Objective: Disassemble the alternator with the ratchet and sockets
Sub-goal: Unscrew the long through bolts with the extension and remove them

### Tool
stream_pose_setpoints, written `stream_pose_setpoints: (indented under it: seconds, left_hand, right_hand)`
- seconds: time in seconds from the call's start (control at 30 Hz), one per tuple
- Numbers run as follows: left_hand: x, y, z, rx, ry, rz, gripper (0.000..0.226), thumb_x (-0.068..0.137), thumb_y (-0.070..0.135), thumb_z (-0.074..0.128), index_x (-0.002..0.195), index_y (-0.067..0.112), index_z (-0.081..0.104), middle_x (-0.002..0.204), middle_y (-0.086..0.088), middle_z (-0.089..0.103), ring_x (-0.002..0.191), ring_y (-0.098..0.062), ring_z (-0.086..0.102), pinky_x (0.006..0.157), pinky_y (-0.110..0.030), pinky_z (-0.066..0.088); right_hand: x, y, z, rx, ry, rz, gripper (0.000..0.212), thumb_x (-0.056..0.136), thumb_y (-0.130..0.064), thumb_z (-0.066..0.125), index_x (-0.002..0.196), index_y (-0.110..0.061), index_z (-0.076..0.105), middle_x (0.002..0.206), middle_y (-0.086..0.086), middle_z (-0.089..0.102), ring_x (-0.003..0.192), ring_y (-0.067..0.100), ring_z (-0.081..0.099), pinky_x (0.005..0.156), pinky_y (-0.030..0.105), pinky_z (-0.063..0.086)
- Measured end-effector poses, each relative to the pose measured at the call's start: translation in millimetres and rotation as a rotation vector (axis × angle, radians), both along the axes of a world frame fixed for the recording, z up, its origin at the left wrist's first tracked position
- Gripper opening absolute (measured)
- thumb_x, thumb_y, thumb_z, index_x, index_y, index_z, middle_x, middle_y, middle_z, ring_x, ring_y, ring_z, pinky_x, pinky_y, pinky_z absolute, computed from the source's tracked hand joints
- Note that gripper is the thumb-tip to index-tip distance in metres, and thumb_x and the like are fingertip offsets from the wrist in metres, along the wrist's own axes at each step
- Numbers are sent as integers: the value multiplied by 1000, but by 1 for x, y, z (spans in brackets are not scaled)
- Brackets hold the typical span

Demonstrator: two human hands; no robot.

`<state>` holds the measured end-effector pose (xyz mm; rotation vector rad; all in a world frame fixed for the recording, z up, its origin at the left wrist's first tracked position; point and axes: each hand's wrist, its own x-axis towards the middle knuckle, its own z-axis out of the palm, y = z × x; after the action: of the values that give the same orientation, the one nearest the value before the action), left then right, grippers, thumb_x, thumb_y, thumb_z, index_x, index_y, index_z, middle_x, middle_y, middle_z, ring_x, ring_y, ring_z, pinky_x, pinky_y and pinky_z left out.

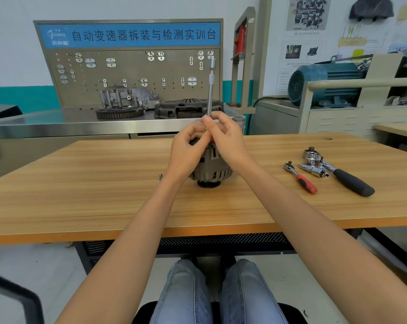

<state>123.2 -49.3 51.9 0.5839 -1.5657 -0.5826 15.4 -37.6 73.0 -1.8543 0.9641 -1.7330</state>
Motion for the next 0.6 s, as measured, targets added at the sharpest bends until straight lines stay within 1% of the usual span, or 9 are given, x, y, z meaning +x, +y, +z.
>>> stream_pose_setpoints:
  seconds: [0.1,0.17,0.23,0.27,0.33,0.37,0.4,0.53,0.6]
  left_hand:
    - [-1,0,-1,16,8,19,9,93,13,61,89,21,64,80,10,67,76,2,62,68,-12,47]
    - [-2,-1,-1,24,11,36,8,92,13,62,87,20,63,80,9,65,74,3,60,67,-12,46]
    - [-2,-3,-2,23,1,45,6,92,13,62,89,19,62,81,6,64,74,2,60,67,-12,47]
    - [-3,-3,-2,24,-3,42,4,92,13,61,91,17,63,81,6,64,74,2,60,67,-13,47]
    - [-2,-3,-2,24,3,20,7,95,13,57,95,14,64,82,7,65,76,2,61,68,-13,47]
    - [-2,-2,-1,23,7,11,10,96,13,54,97,13,64,83,9,66,77,3,62,69,-13,48]
    - [-2,-2,-1,22,8,8,13,97,12,52,99,13,65,84,10,67,80,3,63,70,-12,48]
    - [-2,-1,-1,25,19,3,17,97,10,51,102,18,66,86,13,70,85,3,65,73,-13,49]
    - [-2,-2,-1,27,24,8,15,97,11,53,100,17,66,87,10,70,85,0,66,74,-15,50]
  right_hand:
    - [0,0,0,12,2,9,17,99,-20,47,104,-15,62,95,-7,65,87,-6,62,75,11,50]
    - [0,0,0,20,3,19,19,99,-18,45,103,-15,64,94,-10,64,86,-11,60,75,8,47]
    - [0,0,0,26,5,23,20,99,-16,44,102,-15,64,94,-10,64,87,-11,59,76,9,47]
    - [0,0,1,26,5,24,22,100,-16,43,103,-14,64,95,-8,64,90,-8,60,79,12,48]
    - [0,0,1,24,7,27,25,101,-15,40,107,-12,64,100,-2,65,101,8,61,90,27,51]
    - [0,1,2,27,9,32,26,101,-15,39,110,-11,63,102,0,65,105,15,61,94,35,50]
    - [0,1,3,32,12,38,28,102,-16,38,111,-10,63,105,2,64,108,19,60,97,40,48]
    - [0,1,3,52,24,54,29,102,-16,36,114,-9,62,111,7,65,111,21,59,101,42,45]
    - [0,1,2,65,5,64,29,102,-17,37,116,-10,62,112,6,64,111,18,59,101,38,45]
